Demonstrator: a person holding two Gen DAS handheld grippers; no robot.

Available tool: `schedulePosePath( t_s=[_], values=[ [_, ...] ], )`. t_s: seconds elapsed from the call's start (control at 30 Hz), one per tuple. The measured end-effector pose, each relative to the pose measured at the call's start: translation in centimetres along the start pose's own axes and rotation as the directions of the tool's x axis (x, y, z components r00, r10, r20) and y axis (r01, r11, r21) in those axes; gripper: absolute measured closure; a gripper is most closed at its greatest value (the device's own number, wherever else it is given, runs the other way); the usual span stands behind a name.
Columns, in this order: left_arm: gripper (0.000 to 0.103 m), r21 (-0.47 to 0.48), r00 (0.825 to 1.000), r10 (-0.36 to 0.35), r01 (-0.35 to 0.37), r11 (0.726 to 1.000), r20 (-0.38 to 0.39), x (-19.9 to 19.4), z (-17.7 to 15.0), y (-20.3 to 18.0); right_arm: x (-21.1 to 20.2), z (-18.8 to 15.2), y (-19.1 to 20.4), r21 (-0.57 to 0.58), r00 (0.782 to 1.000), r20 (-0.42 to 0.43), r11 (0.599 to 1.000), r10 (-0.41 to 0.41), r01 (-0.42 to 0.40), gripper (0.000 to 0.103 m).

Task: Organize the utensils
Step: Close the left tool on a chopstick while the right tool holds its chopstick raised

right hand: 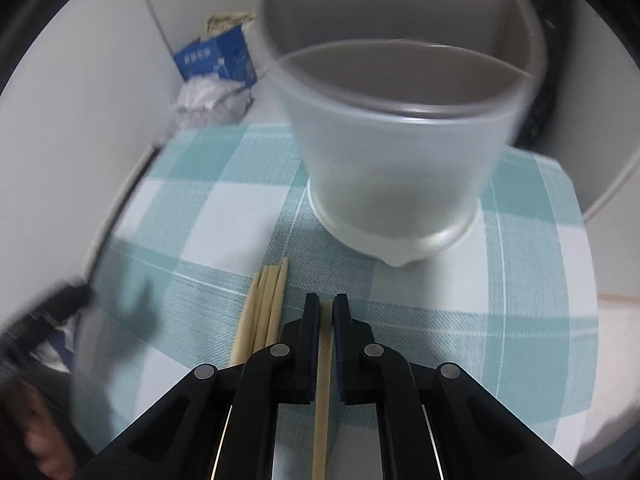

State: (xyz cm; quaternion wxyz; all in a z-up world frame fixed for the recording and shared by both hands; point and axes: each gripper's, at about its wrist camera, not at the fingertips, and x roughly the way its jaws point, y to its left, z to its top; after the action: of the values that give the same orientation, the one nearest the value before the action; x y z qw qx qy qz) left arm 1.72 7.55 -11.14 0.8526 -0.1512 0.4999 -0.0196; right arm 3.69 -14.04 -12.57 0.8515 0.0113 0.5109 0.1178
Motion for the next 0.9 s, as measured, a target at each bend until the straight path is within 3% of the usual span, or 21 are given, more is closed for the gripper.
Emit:
schedulePosePath(
  t_s=[0.13,0.37,0.7,0.9],
  values=[
    [0.021,0.064,0.997,-0.038,0.042,0.997,-0.071,0.5,-1.3,-2.0,-2.2,-0.7,-3.3,0.130,0.994,0.046,0.986,0.100,-0.105,0.097],
    [0.021,0.173,0.992,0.009,0.013,0.985,-0.125,1.0,-3.6,-5.0,-5.1,-2.6,-9.4,0.333,0.947,0.189,0.890,0.261,-0.312,0.097],
    [0.021,0.285,0.985,0.125,-0.088,0.955,-0.117,1.1,-4.7,-6.2,-6.6,-5.0,-14.2,0.456,0.917,0.290,0.803,0.275,-0.385,0.097],
    [0.021,0.305,0.980,0.150,-0.104,0.947,-0.132,1.5,-4.4,-6.7,-7.5,-5.0,-15.2,0.466,0.909,0.338,0.796,0.245,-0.387,0.097]
  ],
)
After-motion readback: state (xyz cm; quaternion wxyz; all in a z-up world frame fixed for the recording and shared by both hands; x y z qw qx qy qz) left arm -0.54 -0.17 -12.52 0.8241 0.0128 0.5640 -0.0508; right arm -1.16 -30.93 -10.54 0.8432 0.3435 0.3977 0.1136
